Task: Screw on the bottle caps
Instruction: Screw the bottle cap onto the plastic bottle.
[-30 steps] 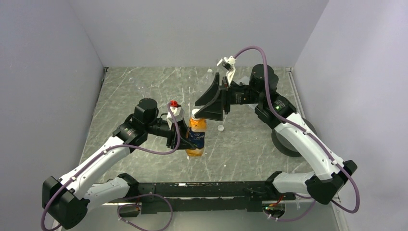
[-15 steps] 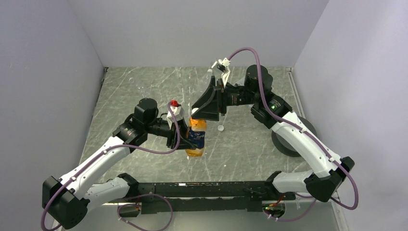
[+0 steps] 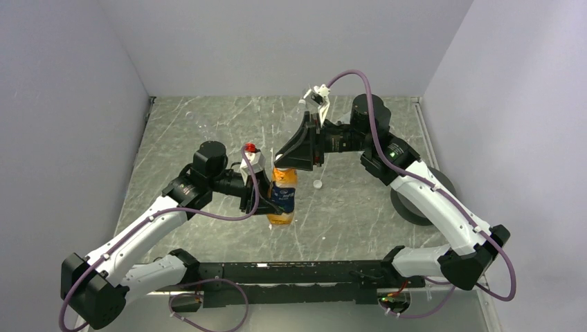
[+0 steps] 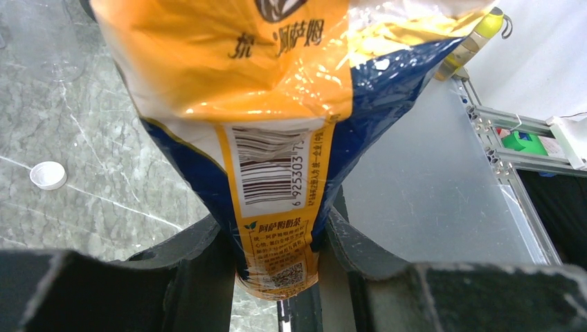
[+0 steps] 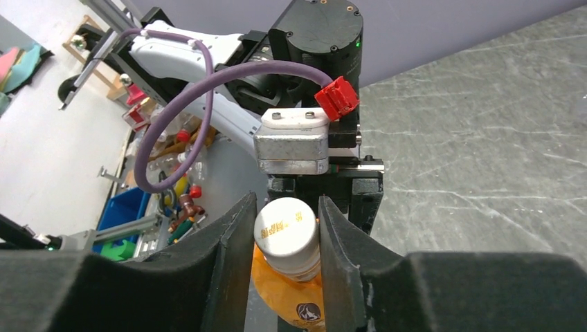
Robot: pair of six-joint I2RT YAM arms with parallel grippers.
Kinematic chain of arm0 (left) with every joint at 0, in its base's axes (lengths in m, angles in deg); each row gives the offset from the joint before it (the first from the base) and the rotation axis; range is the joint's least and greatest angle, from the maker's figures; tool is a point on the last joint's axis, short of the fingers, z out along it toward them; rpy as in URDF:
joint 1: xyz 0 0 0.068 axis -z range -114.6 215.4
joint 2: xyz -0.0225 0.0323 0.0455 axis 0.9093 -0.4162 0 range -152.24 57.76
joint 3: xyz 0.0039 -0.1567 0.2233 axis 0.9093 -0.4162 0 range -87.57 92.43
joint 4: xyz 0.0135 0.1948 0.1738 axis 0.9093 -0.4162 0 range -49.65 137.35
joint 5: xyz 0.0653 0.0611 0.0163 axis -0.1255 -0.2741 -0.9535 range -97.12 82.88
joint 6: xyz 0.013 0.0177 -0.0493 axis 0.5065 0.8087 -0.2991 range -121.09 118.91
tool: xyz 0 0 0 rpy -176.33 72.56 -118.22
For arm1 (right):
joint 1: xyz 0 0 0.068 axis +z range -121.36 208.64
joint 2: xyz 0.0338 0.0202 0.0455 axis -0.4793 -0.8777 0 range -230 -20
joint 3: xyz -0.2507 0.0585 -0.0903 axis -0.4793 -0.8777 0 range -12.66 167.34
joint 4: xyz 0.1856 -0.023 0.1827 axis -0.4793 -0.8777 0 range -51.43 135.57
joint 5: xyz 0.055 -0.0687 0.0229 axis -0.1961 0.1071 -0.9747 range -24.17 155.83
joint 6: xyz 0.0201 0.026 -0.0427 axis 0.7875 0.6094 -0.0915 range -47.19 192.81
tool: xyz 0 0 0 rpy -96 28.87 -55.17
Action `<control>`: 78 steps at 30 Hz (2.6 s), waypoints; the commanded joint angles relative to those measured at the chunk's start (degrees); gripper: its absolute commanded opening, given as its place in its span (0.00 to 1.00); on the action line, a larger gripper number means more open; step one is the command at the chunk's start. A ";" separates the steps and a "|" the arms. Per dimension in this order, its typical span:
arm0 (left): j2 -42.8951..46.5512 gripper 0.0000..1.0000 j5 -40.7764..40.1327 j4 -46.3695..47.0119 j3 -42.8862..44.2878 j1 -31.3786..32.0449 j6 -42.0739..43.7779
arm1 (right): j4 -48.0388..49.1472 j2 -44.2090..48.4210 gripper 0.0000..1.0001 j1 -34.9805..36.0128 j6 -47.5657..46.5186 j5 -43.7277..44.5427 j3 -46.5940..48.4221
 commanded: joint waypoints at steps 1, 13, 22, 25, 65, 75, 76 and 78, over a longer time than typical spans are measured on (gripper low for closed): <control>0.08 0.00 1.17 2.09 0.34 -0.19 -0.61 | -1.00 1.57 0.31 0.61 -2.85 3.81 1.59; 0.67 0.00 -14.21 0.55 5.74 -0.42 -2.08 | -10.76 1.60 0.12 3.16 -5.86 25.91 2.61; 0.57 0.00 -31.74 7.54 8.44 -0.34 -3.90 | -15.63 -3.28 0.06 6.69 -0.19 46.62 5.77; 0.28 0.00 -37.12 10.46 8.27 -0.29 -4.75 | -18.60 -5.68 0.06 8.19 1.65 53.95 7.73; -2.75 0.00 -43.23 9.58 0.15 5.99 -4.37 | -23.10 -3.77 0.97 16.49 3.41 74.43 16.02; -0.68 0.00 -17.23 3.24 0.14 5.52 1.61 | -20.44 9.02 1.00 10.94 -9.19 50.34 6.76; -0.51 0.00 -15.40 2.32 0.18 5.43 1.87 | -20.30 10.56 1.00 9.99 -9.85 46.88 6.28; -0.05 0.00 -10.90 0.78 0.37 5.22 3.83 | -20.88 12.16 1.00 8.28 -11.23 39.94 6.06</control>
